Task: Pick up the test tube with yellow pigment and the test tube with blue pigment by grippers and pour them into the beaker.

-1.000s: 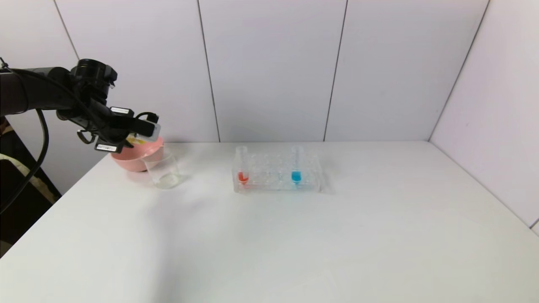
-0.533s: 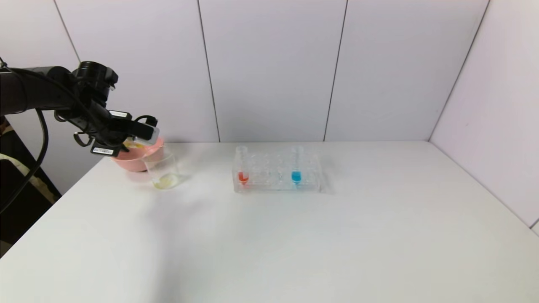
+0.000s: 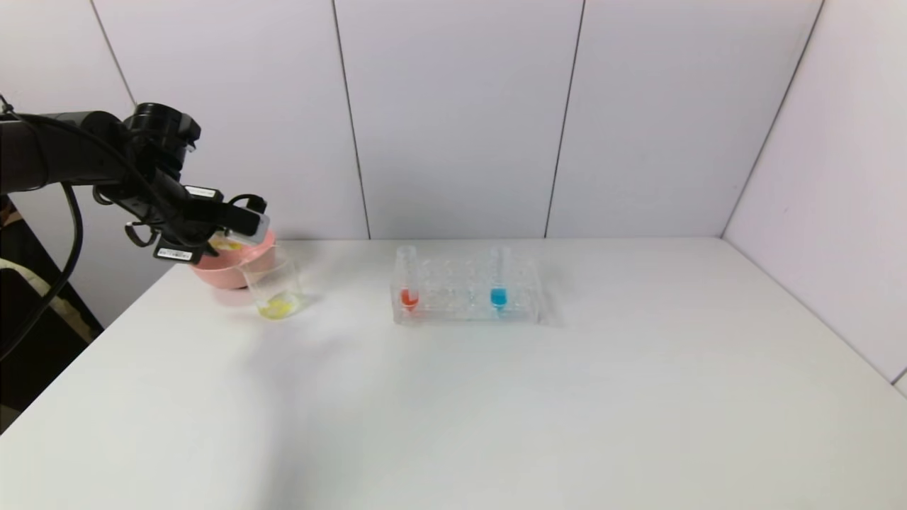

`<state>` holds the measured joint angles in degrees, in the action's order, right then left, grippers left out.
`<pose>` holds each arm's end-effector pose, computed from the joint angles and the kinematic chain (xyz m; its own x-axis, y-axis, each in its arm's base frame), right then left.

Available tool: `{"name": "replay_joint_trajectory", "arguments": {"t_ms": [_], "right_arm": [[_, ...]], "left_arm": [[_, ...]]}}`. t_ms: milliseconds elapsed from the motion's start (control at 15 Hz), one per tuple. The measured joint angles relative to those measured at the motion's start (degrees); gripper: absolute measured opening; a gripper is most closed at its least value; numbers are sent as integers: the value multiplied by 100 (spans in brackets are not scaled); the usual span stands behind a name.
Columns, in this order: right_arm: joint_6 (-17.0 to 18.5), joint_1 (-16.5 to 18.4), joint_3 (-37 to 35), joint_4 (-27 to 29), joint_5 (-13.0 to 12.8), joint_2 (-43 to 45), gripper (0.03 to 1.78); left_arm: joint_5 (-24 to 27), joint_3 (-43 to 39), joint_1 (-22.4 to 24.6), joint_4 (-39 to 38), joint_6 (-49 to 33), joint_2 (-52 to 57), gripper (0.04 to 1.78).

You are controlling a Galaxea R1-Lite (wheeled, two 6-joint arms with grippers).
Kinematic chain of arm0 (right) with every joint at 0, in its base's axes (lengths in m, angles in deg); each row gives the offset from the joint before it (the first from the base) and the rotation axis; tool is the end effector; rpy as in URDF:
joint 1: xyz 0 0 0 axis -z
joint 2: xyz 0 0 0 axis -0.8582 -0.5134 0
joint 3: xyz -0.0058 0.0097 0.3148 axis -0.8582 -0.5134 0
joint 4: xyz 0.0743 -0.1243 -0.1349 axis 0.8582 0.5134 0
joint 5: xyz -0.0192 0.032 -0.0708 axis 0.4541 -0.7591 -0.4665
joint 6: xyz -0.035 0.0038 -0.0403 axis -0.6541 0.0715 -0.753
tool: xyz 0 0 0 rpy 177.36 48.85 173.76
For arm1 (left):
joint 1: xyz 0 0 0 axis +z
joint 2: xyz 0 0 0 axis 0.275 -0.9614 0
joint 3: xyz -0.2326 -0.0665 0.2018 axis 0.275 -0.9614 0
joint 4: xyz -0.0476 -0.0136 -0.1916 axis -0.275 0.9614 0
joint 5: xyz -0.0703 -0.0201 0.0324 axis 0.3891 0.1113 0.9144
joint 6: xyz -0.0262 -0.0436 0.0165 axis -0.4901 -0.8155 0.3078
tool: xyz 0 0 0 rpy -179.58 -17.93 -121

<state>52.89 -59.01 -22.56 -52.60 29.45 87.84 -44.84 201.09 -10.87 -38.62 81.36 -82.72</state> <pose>0.0016 -0.0022 0.0759 0.9992 -0.0400 0.0012 0.0397 0.9948 0.0942 0.4505 0.0443 0.2157 0.6720 0.1362 -0.7279 0.7394 -0.0702 0.6695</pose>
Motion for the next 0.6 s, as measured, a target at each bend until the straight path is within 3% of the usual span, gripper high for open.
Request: {"name": "replay_joint_trajectory", "arguments": {"t_ms": [600], "right_arm": [[2,0,0,0,2,0,171]], "left_arm": [[-50,0,-26,168,-79,1,47]]}}
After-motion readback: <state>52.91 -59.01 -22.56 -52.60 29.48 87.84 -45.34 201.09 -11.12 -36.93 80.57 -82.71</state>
